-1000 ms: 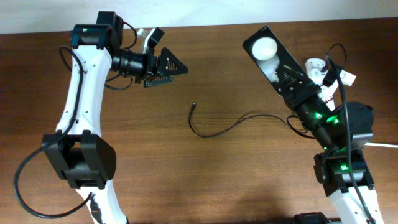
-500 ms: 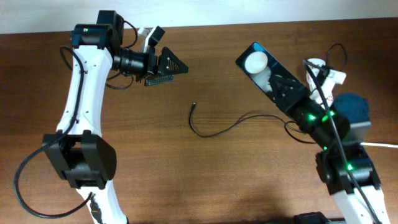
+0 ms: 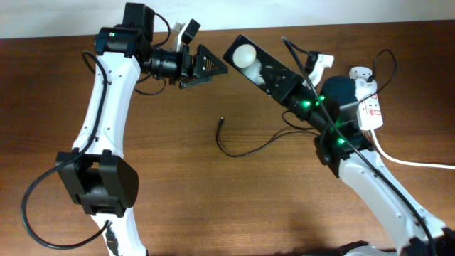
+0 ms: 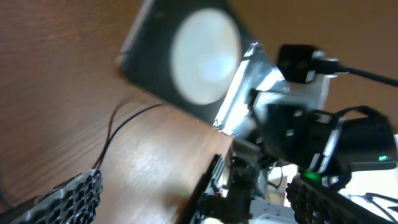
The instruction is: Plug charger to phone and switch on socket
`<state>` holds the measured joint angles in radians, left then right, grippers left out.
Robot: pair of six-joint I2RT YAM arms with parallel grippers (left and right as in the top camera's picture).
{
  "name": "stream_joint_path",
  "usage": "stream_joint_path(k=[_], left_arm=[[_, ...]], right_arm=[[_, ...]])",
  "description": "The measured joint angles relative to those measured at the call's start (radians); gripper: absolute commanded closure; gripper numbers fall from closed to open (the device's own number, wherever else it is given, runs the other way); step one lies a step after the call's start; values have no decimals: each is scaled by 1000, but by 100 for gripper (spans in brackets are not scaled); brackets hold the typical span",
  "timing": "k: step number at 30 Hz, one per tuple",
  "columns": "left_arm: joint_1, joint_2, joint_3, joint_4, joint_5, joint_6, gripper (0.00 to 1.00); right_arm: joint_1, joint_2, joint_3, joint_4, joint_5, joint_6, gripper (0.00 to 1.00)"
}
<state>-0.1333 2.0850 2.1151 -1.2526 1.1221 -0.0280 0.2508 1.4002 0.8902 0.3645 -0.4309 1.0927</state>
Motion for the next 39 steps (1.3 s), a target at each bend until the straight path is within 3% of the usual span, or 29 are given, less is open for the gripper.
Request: stream_joint_path(k=[19,30,39], left_arm=[[-24,101,-10,495,128,-423,2],[-70,102,-10,515,124,-519,16],[-79,102,-10,512,75,-589,41]], right_arm=[[67,140,0,211,124,408,96],[161,160,0,229,335,538,96],[202,161,0,236,401,588,96]])
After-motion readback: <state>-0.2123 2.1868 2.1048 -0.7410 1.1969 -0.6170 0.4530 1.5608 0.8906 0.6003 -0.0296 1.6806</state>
